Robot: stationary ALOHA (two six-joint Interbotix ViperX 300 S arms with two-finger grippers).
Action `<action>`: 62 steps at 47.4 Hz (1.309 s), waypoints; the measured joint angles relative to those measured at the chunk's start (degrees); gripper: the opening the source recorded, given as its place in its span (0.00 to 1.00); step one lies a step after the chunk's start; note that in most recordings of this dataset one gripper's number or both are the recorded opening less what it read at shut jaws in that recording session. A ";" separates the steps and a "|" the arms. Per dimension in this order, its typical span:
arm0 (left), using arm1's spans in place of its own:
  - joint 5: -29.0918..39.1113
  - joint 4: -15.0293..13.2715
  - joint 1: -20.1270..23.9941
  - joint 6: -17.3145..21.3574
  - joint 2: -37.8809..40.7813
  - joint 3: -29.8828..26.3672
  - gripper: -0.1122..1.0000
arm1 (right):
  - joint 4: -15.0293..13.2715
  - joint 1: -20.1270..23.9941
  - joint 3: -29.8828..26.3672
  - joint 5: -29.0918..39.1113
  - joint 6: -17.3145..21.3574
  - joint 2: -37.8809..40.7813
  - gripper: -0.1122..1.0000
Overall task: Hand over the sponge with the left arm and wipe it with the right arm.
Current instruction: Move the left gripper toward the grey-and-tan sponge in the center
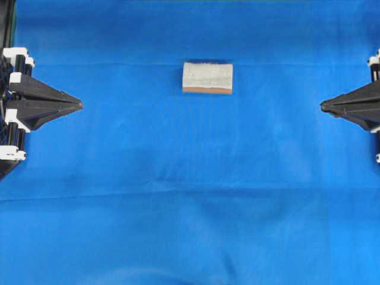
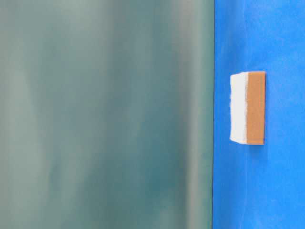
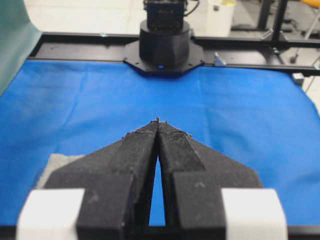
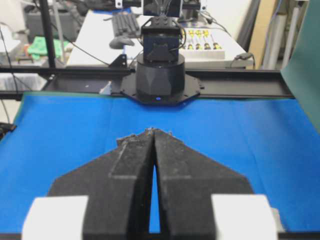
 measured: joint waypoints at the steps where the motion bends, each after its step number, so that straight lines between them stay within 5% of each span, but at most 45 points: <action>1: 0.18 -0.09 0.00 0.00 0.00 0.00 0.10 | 0.00 0.00 0.00 0.00 0.00 0.00 0.10; 13: 2.55 -1.41 4.22 0.97 3.08 -1.93 0.10 | 0.00 -0.79 -0.26 2.55 -0.09 0.53 0.10; 27: 2.72 -1.41 11.87 2.72 15.91 -5.98 0.12 | 0.00 -0.88 -0.26 4.13 0.09 0.62 0.10; 30: 2.81 -1.32 12.83 4.04 18.98 -7.03 0.20 | 0.00 -0.88 -0.35 4.48 0.18 0.53 0.10; 40: 4.22 -1.32 14.33 8.00 30.59 -13.80 0.73 | 0.00 -0.88 -0.26 6.06 0.18 0.62 0.10; 45: 8.17 -1.32 15.03 9.23 35.68 -17.84 0.92 | 0.00 -0.88 -0.26 6.68 0.18 0.79 0.10; 62: 17.75 -1.32 17.14 13.97 56.51 -31.20 0.94 | 0.00 -0.88 -0.26 7.56 0.18 1.58 0.10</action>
